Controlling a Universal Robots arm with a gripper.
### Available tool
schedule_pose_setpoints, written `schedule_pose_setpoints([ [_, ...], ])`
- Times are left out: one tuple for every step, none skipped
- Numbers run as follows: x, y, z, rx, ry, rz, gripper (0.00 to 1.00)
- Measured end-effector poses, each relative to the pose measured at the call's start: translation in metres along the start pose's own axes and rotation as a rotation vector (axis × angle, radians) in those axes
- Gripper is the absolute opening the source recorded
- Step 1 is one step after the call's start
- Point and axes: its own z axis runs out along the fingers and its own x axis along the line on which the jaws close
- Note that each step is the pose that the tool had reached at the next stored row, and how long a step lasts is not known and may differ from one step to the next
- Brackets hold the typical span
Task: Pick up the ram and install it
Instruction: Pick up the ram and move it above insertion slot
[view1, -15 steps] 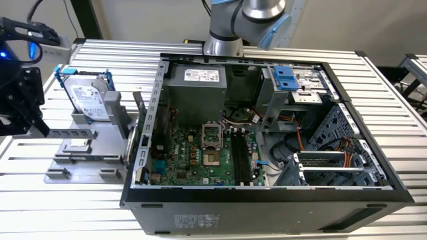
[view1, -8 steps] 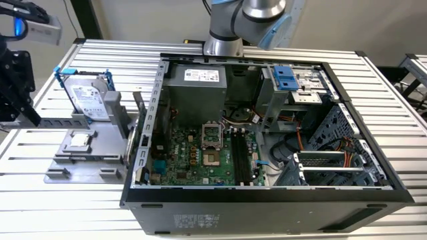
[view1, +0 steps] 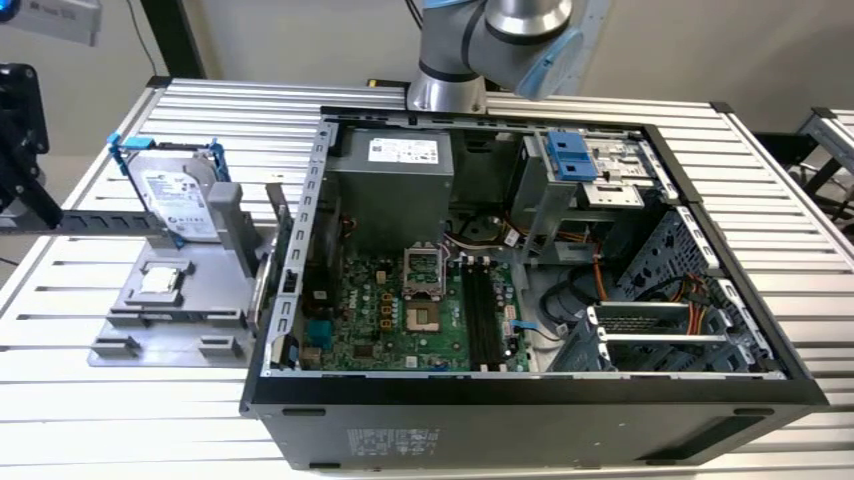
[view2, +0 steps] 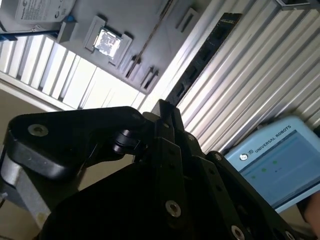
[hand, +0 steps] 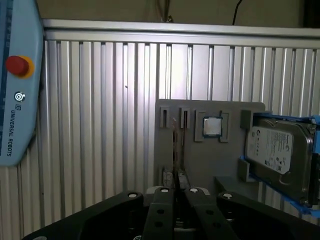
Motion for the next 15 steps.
schedule_pose_setpoints([
  [-0.0001,0.0,-0.002,-0.0001,0.0001,0.0,0.0],
  [-0.0001,0.0,-0.0024,0.0001,-0.0001,0.0,0.0],
  [-0.0001,0.0,-0.0023,0.0002,-0.0001,0.0,0.0],
  [-0.0001,0.0,-0.0024,0.0003,-0.0003,0.0,0.0],
  [-0.0001,0.0,-0.0023,0.0003,-0.0004,0.0,0.0],
  [-0.0001,0.0,-0.0024,0.0002,-0.0004,0.0,0.0],
  [-0.0001,-0.0001,-0.0025,0.0,-0.0003,0.0,0.0],
  [0.0,-0.0011,-0.0027,-0.0002,-0.0002,0.0,0.0],
  [-0.0001,-0.0035,-0.0027,-0.0002,-0.0002,0.0,0.0],
  [0.0,-0.007,-0.0026,0.0,-0.0003,0.0,0.0],
  [0.0,-0.0106,-0.0025,0.0,-0.0003,0.0,0.0],
  [0.0,-0.0146,-0.0025,0.0,-0.0004,0.0,0.0],
  [0.0,-0.0186,-0.0026,0.0,-0.0004,0.0,0.0],
  [0.0,-0.0224,-0.0026,0.0,-0.0003,0.0,0.0],
  [0.0,-0.0265,-0.0027,0.0,-0.0003,0.0,0.0],
])
